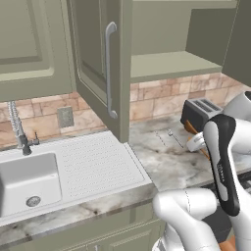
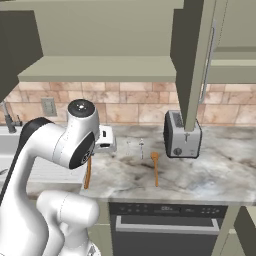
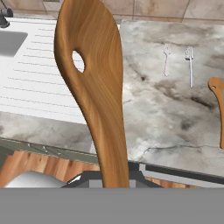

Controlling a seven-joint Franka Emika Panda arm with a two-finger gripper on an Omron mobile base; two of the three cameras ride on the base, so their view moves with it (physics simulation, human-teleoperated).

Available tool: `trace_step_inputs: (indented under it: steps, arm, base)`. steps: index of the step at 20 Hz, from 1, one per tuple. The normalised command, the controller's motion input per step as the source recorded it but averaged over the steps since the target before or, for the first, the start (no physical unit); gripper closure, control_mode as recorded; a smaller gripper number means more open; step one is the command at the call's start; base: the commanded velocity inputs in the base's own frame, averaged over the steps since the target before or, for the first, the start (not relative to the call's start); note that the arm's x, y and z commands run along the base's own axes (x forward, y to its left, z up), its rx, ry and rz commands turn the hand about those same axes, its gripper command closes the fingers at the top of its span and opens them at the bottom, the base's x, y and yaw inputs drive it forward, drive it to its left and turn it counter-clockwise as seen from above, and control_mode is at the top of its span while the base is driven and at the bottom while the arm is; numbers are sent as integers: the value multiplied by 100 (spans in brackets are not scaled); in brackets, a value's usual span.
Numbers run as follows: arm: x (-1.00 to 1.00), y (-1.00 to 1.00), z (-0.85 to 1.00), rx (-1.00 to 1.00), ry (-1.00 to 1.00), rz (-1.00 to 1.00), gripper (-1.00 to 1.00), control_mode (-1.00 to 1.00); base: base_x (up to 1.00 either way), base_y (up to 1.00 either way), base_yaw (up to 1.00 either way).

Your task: Organize the utensils by type. Pick up the wooden spoons from the counter and place them in the open cabinet. Then pick up the metallic utensils from the counter and place them in the open drawer.

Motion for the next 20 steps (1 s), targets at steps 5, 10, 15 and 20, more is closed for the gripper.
trace_step_inputs:
  steps: [5,10,15,20]
  arm:
    - [0,0,0,0,0,0,100,100]
    - [-3,0,14,0,-17,3,100,-100]
    - [-10,0,40,0,-23,24,100,-100]
    - [-14,3,51,-10,-35,39,100,-100]
  base:
    - [0,0,0]
    - [0,0,0]
    - [0,0,0]
    - [0,0,0]
